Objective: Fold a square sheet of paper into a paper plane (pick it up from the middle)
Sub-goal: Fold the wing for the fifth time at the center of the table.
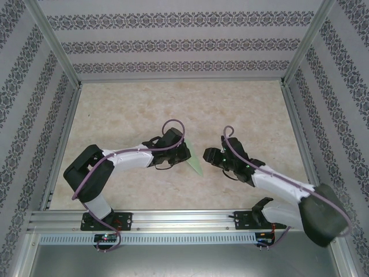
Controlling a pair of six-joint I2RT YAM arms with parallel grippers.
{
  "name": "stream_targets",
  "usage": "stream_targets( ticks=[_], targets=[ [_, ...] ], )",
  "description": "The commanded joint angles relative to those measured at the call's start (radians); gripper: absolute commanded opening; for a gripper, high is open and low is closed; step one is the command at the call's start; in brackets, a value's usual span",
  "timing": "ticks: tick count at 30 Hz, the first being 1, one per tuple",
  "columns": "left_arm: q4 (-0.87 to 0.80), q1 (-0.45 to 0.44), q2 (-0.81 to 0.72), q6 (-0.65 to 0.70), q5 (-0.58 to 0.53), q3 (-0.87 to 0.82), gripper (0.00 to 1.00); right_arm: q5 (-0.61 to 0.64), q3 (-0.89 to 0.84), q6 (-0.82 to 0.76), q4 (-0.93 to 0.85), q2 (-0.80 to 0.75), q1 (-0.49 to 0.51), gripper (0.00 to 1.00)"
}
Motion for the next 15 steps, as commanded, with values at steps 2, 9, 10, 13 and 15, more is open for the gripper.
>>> stream_targets(
  ticks=[2, 9, 10, 13, 15],
  targets=[
    [-0.058, 0.028, 0.016, 0.032, 0.013, 0.017, 0.11, 0.192, -0.161, -0.312, 0.142, -0.155, 0.115, 0.48],
    [-0.086, 0.041, 0.019, 0.055, 0.029, 0.046, 0.11, 0.266, -0.167, -0.635, 0.208, -0.100, 0.286, 0.47],
    [-0.089, 0.042, 0.022, 0.057, 0.031, 0.051, 0.11, 0.290, -0.150, -0.681, 0.211, -0.058, 0.317, 0.46],
    [-0.096, 0.044, 0.028, 0.057, 0.031, 0.060, 0.11, 0.337, -0.094, -0.774, 0.231, 0.075, 0.382, 0.44],
    [-0.097, 0.044, 0.028, 0.056, 0.031, 0.059, 0.11, 0.396, -0.093, -0.813, 0.310, 0.144, 0.416, 0.42]
  ],
)
